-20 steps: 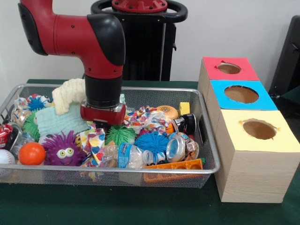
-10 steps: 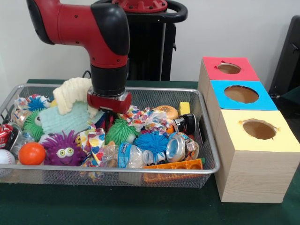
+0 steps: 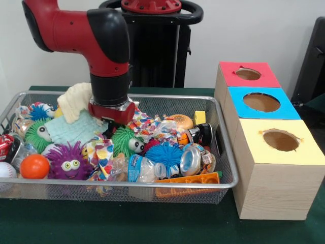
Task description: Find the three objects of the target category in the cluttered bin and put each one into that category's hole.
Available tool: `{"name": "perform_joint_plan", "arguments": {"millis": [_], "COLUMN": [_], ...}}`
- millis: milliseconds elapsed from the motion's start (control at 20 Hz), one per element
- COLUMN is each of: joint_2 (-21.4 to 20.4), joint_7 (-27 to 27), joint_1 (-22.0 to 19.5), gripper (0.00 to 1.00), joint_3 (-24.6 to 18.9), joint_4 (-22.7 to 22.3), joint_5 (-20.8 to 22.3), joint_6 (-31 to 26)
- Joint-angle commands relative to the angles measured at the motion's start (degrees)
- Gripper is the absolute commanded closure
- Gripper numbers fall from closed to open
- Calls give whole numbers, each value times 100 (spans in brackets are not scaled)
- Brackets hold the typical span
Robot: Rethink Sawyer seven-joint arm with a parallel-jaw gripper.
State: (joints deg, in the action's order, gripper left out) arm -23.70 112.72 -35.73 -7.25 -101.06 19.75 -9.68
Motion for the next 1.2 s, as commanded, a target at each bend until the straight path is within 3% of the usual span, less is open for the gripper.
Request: {"name": "perform_joint_plan", "arguments": {"millis": [50, 200, 550, 750, 1200], "joint_2": [1002, 1238, 548, 515, 782], "joint_7": [-445, -822, -1414, -1510, -1387], "joint_1": [-658, -992, -934, -1083, -1179], "gripper": [100, 100, 100, 100, 100], "joint_3": [-26, -170, -37, -195, -241], "joint_4": [-127, 100, 351, 374, 543], "joint_5": [524, 761, 1021, 1211, 1929], "joint_6": [-746, -807, -1942, -1999, -1433]}}
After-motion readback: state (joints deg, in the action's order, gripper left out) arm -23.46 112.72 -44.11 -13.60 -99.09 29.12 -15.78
